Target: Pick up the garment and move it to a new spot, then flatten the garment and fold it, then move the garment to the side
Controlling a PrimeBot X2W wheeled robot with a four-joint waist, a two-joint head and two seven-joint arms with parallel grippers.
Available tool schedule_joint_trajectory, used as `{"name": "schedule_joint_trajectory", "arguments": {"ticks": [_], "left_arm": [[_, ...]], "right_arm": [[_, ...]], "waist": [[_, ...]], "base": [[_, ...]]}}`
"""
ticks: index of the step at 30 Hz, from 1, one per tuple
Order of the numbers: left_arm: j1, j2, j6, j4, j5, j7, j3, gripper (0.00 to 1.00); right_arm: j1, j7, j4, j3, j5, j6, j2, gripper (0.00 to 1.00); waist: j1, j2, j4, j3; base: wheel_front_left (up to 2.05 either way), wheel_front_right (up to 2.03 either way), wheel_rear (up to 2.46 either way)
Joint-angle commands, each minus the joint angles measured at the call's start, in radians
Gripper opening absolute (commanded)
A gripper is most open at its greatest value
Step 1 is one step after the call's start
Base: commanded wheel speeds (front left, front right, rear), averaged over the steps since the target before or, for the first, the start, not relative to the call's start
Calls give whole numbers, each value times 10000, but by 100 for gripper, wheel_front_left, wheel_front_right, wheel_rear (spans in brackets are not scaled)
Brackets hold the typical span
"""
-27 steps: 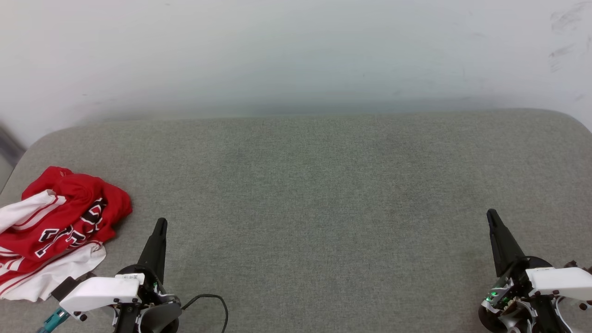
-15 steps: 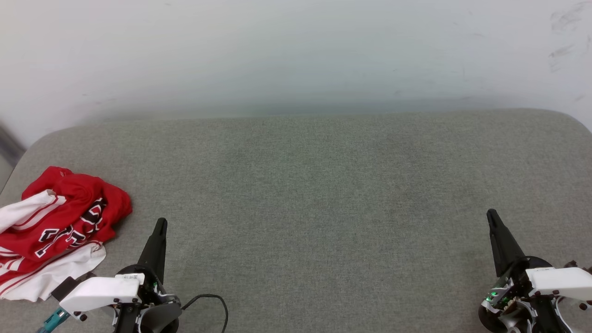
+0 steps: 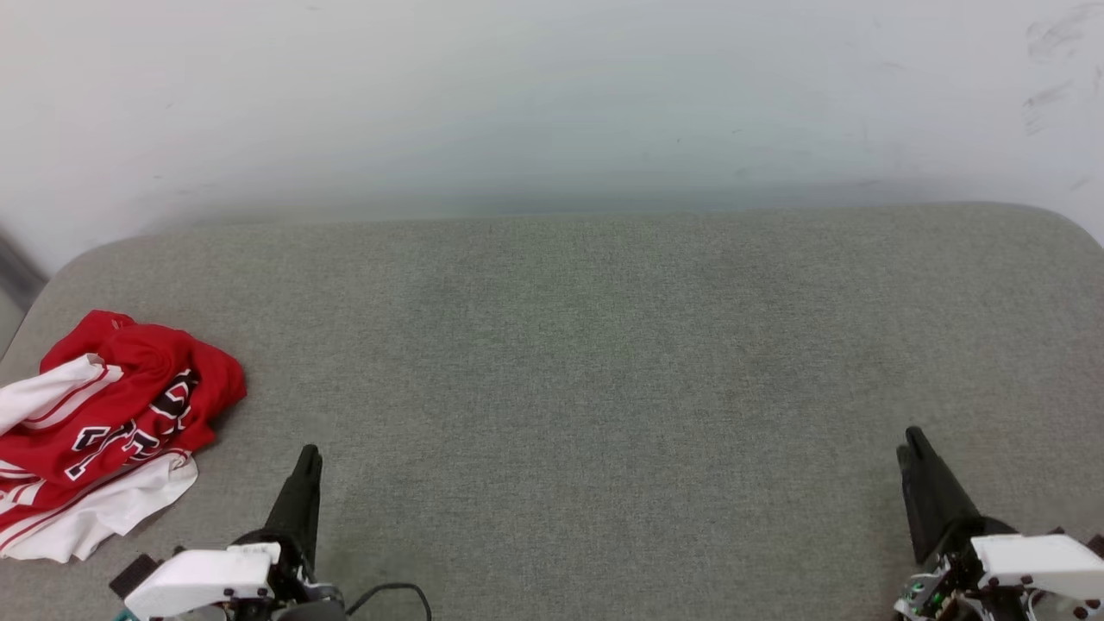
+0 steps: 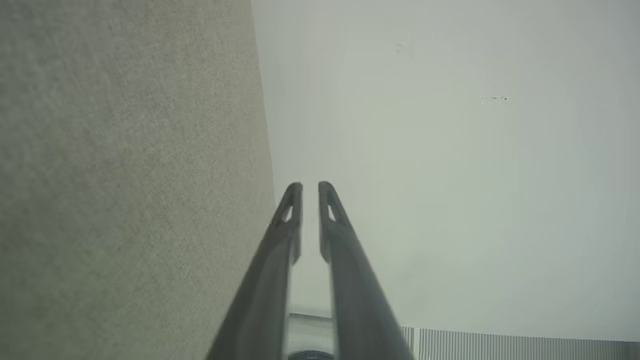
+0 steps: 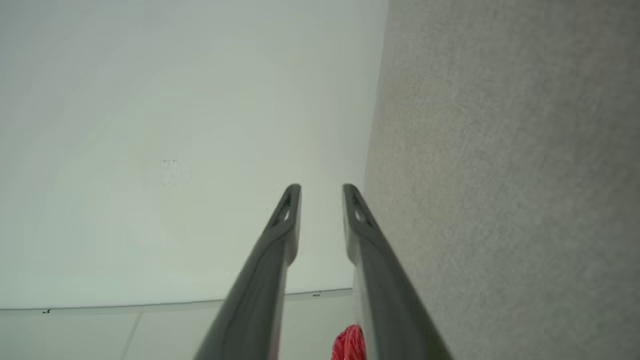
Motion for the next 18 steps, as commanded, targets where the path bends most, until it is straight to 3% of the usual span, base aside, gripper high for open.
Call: {"name": "schedule_joint_trajectory", "arguments": {"ticks": [1,2,3,18], "left_arm": [[-62,6,-1,-154,25,-82,-24,100],[-50,7,-1,-199,48,-135,-32,100],[-45,11,43,-368,1053,-538,226,100],[38,17,960,-1485,4174,-1158,-135,100]], "right_arm": [[-52,-88,-113,18,-51,0,1,100],[-39,-141,-132,19,-89,0,1,100],[44,-545,-396,-96,-1069,0,3,100],[202,-1167,-1346,-168,-4091,0,7,100]], "waist": [[0,0,0,2],[0,0,0,4],[0,0,-2,24],[0,0,19,86]], "base": [[0,0,0],[0,0,0],[0,0,0],[0,0,0]]}}
